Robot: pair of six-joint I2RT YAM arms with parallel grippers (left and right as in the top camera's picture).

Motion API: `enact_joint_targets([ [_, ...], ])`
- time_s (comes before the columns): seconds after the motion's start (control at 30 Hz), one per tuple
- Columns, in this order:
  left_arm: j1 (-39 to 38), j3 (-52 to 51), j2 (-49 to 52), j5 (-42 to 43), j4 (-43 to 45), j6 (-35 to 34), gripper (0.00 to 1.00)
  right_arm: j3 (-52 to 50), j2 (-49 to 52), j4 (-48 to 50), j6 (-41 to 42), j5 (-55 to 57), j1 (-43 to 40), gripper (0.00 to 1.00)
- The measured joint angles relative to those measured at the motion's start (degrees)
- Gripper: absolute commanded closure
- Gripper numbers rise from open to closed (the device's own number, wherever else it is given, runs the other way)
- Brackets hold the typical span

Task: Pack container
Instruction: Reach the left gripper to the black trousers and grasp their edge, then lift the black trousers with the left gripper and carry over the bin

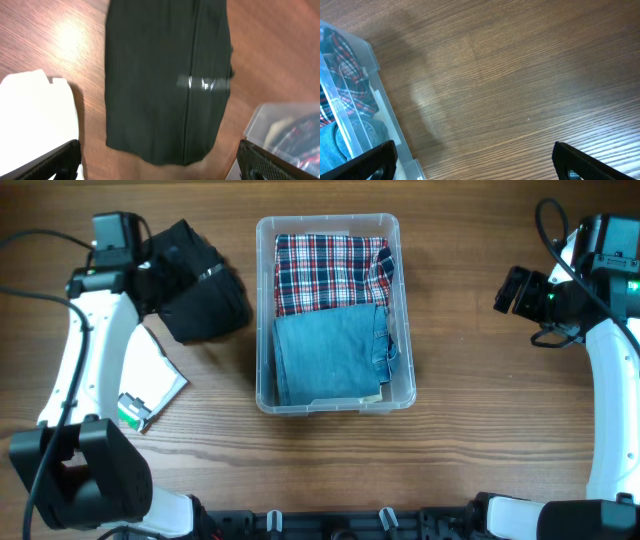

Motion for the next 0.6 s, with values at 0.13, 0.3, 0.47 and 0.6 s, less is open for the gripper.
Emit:
enact_joint_targets([
  [0.13,2.29,0.0,0.04,0.42,4.0,-2.23,0.0,0.0,0.0,0.02,0.0,-0.02,0.0,0.0],
  [0.3,2.99,0.02,3.15,2.32,8.59,-3.85,0.0,0.0,0.0,0.02,0.0,-0.02,0.0,0.0],
  [0.47,2.99,0.02,11.76,5.16,12.22,-4.13,0.0,0.0,0.0,0.02,0.0,-0.02,0.0,0.0],
  [0.6,3.3,0.02,15.96,6.23,12.61,-5.01,0.0,0.0,0.0,0.02,0.0,0.0,0.0,0.0],
])
